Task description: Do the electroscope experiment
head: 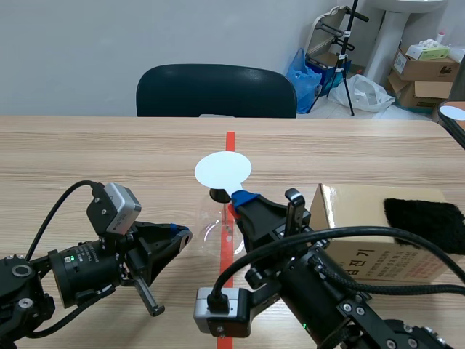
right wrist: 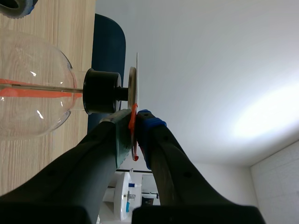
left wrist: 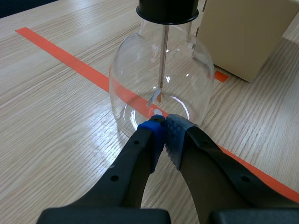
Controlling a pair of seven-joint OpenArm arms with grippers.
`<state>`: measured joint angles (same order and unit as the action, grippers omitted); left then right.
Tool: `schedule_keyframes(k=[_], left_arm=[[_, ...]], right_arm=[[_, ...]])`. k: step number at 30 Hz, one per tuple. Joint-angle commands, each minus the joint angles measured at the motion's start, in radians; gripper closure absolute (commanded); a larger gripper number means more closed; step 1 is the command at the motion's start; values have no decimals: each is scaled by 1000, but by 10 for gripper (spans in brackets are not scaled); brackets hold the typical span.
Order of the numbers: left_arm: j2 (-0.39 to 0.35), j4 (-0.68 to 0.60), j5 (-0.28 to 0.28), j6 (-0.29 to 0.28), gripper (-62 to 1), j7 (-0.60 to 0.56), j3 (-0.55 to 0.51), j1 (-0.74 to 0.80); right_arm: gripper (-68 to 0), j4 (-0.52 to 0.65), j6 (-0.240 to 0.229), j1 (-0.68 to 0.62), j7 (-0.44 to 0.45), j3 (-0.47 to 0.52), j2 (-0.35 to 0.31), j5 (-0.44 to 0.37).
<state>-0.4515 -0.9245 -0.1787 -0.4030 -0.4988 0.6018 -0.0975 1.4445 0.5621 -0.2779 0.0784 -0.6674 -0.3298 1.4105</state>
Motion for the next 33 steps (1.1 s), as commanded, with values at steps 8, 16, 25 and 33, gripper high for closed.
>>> schedule_keyframes(k=[8, 16, 25, 33], left_arm=[[5, -11, -8, -2, -32, -18, -8, -6], [5, -11, -8, -2, -32, -18, -8, -6], [5, -11, -8, -2, -32, -18, -8, -6], [5, -11, -8, -2, -32, -18, -8, -6]], right_arm=[[-9, 16, 14, 12, -1, 6, -11, 3], [-9, 16, 14, 12, -1, 6, -11, 3], [-9, 16, 14, 12, -6, 6, -11, 3], [-9, 16, 15, 12, -34, 6, -11, 3]])
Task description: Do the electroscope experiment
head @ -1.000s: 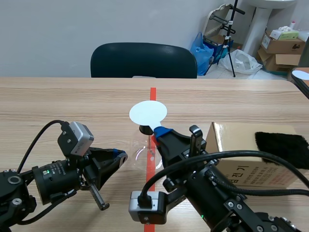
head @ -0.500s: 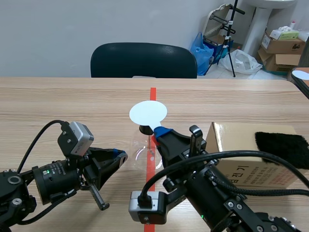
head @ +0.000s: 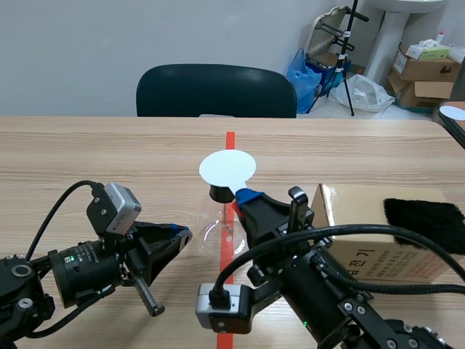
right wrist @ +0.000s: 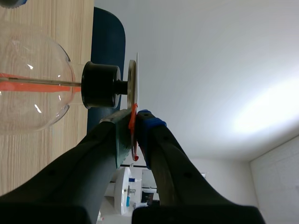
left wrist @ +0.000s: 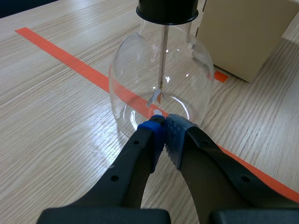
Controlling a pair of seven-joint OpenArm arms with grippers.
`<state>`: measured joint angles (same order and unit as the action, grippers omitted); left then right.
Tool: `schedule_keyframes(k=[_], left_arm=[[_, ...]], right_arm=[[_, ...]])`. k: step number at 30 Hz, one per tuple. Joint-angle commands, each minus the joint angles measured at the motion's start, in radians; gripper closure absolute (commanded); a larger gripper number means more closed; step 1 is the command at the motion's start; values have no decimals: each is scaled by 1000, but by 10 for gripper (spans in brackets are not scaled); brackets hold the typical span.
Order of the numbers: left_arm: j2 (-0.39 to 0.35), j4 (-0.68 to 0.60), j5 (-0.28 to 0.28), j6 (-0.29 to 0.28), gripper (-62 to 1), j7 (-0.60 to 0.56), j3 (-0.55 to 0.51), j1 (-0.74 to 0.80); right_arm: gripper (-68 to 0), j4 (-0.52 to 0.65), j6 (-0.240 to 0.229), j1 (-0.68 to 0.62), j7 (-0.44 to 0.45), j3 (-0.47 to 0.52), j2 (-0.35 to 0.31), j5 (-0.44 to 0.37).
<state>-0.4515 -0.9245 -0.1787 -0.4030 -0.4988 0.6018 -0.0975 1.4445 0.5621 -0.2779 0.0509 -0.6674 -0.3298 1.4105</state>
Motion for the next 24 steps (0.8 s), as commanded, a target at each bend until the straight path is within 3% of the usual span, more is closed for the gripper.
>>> schedule_keyframes(k=[1, 8, 24], left_arm=[[5, -11, -8, -2, -32, -18, -8, -6], [5, -11, -8, -2, -32, -18, -8, -6], [5, -11, -8, -2, -32, -18, -8, -6]], right_arm=[[-9, 16, 16, 12, -11, 6, -11, 3], [-9, 29, 48, 12, -71, 6, -11, 3], [-9, 29, 47, 12, -417, 6, -11, 4]])
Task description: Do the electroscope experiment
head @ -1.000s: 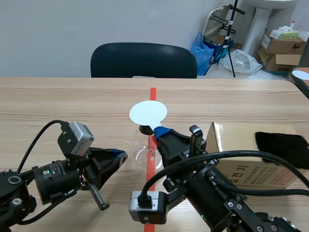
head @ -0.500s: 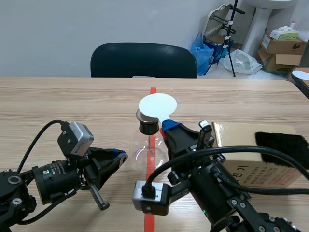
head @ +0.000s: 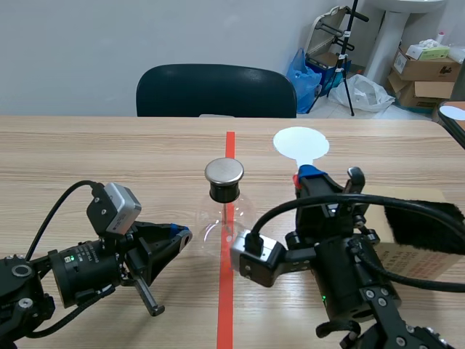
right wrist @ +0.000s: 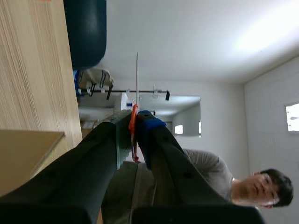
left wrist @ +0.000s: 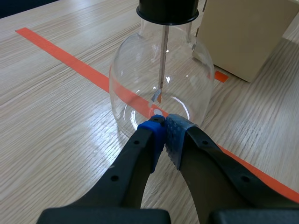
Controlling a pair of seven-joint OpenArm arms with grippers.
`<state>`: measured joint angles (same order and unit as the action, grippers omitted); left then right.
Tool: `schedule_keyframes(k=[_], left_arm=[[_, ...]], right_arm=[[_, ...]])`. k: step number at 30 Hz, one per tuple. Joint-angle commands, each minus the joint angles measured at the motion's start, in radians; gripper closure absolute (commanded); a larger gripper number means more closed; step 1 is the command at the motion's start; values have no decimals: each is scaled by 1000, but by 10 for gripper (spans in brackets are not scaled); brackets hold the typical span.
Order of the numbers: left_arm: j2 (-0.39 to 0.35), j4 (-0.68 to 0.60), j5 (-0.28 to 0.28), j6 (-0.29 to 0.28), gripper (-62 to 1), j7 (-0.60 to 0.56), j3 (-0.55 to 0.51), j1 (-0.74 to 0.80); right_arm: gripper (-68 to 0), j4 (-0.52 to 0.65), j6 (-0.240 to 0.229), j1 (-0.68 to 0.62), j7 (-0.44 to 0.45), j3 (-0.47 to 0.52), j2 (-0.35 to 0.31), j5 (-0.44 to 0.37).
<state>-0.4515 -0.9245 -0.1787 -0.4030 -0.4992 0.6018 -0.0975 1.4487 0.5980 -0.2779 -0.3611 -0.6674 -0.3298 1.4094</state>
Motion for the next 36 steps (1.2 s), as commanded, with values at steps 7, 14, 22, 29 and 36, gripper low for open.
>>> schedule_keyframes(k=[7, 14, 22, 29, 36], left_arm=[[5, -11, -8, -2, -32, -18, -8, -6], [5, -11, -8, -2, -32, -18, -8, -5], [5, -11, -8, -2, -32, -18, -8, -5], [5, -11, -8, -2, -32, -18, -8, -5], [5, -11, -8, -2, -32, -18, -8, -5]], right_arm=[[-9, 25, 11, 12, -82, 6, -11, 5], [-9, 25, 11, 12, -117, 6, -11, 5], [-9, 25, 11, 12, -68, 6, -11, 5], [-9, 25, 11, 12, 103, 6, -11, 5], [-9, 25, 8, 12, 270, 6, -11, 5]])
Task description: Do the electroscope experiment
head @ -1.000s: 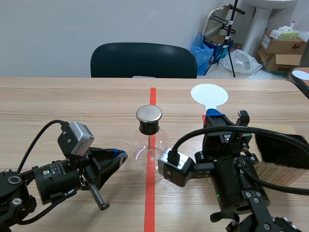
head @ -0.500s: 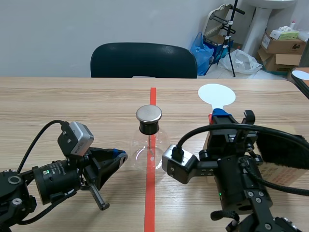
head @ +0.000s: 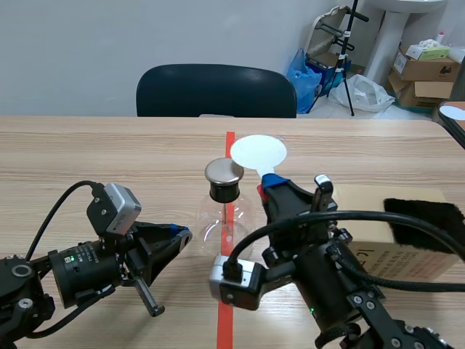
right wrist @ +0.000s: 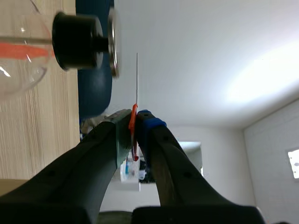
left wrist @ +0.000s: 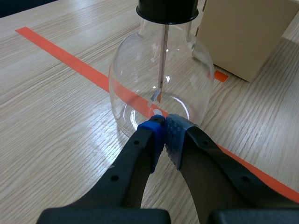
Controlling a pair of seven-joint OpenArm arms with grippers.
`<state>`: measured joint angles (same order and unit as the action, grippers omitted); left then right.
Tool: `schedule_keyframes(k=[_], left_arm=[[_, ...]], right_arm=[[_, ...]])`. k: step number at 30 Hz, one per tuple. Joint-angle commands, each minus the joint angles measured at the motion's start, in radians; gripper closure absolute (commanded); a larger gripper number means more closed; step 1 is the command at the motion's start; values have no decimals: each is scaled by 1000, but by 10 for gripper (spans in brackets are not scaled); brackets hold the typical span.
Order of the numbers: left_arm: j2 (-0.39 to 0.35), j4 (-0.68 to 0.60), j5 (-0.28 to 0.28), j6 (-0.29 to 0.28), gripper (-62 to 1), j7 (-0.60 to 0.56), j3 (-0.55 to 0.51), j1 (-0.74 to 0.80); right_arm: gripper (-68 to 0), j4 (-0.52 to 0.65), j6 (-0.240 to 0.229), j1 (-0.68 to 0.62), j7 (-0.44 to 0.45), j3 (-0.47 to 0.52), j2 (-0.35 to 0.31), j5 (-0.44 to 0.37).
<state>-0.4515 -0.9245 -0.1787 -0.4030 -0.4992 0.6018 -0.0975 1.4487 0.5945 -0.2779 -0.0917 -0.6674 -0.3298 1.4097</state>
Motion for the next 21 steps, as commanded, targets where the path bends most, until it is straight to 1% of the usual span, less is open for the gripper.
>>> schedule_keyframes(k=[1, 6, 10, 14, 21], left_arm=[[5, -11, -8, -2, -32, -18, -8, -5], [5, -11, -8, -2, -32, -18, -8, -5], [5, -11, -8, -2, -32, -18, -8, -5], [5, -11, -8, -2, -32, -18, -8, -5], [5, -11, -8, -2, -32, -18, -8, -5]], right_arm=[[-9, 25, 11, 12, 19, 6, -11, 4], [-9, 25, 11, 12, 101, 6, -11, 4], [-9, 25, 11, 12, 141, 6, -11, 4], [-9, 25, 11, 12, 159, 6, -11, 4], [-9, 25, 11, 12, 159, 6, -11, 4]])
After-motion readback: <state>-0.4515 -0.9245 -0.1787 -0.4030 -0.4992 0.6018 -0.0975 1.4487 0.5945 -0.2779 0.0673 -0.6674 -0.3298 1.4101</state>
